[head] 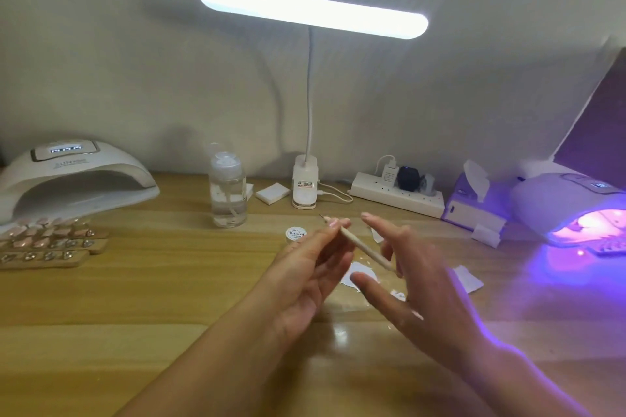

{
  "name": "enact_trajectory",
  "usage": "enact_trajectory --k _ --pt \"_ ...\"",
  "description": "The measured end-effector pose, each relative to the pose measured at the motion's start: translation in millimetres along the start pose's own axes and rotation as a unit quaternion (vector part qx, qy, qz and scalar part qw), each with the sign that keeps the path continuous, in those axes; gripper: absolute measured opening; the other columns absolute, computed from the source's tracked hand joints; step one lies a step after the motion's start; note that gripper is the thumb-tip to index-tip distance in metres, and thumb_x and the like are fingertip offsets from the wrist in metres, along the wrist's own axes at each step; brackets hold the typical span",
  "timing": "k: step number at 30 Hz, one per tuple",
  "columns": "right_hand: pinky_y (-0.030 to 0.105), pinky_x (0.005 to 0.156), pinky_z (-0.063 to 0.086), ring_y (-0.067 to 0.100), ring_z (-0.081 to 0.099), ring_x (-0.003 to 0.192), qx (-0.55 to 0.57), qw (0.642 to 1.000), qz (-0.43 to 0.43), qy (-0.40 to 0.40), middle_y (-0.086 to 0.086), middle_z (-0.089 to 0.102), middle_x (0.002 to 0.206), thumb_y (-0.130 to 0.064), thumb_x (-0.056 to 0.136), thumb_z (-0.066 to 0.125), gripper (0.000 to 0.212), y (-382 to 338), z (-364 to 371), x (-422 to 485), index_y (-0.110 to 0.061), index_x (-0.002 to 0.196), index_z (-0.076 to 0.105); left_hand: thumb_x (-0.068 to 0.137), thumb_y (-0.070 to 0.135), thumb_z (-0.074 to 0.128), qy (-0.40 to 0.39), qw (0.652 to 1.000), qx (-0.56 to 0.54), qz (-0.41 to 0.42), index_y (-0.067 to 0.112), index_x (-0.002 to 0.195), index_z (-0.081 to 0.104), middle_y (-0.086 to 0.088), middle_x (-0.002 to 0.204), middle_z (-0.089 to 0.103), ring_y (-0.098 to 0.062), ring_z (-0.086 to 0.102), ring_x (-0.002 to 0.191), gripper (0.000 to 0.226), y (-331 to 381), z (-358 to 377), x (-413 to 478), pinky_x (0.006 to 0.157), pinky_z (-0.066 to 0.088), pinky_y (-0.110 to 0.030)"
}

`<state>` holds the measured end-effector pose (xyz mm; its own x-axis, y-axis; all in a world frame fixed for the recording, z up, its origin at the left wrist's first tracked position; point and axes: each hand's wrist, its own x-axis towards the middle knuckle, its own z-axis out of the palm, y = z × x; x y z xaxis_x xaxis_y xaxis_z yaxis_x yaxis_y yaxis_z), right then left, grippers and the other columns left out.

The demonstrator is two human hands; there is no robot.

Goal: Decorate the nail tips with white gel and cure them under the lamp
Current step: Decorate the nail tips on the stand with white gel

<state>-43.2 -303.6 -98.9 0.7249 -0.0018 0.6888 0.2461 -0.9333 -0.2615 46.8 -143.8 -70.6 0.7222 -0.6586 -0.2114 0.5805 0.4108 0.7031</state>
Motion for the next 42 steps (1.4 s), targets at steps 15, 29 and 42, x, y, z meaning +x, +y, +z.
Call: enact_trajectory --k 15,29,42 --pt "0.018 0.036 0.031 0.008 0.042 0.040 0.381 0.813 0.410 0.162 0.003 0.064 0.061 -0.023 0.097 0.063 0.017 15 -5 -14 -0.015 0.082 0.058 0.083 0.059 0.061 -0.002 0.580 0.769 0.270 0.041 0.104 0.065 0.027 0.102 0.063 0.006 0.048 0.105 0.027 -27 -24 1 0.096 0.027 -0.027" --pt "0.016 0.034 0.030 0.008 0.036 0.034 0.375 0.791 0.456 0.164 0.005 0.053 0.044 0.000 0.085 0.057 0.032 27 7 -15 -0.014 0.060 0.042 0.082 0.074 0.042 0.104 0.501 0.812 0.280 0.046 0.109 0.051 0.026 0.107 0.046 -0.002 0.033 0.110 0.040 -31 -51 20 0.080 0.010 -0.027" --pt "0.015 0.036 0.034 0.004 0.043 0.039 0.333 0.838 0.410 0.138 0.000 0.060 0.051 -0.009 0.086 0.062 0.032 37 16 -24 -0.026 0.062 0.051 0.088 0.049 0.062 0.120 0.554 0.725 0.391 0.040 0.094 0.062 0.024 0.090 0.057 -0.003 0.048 0.097 0.011 -21 -52 19 0.080 0.020 -0.030"
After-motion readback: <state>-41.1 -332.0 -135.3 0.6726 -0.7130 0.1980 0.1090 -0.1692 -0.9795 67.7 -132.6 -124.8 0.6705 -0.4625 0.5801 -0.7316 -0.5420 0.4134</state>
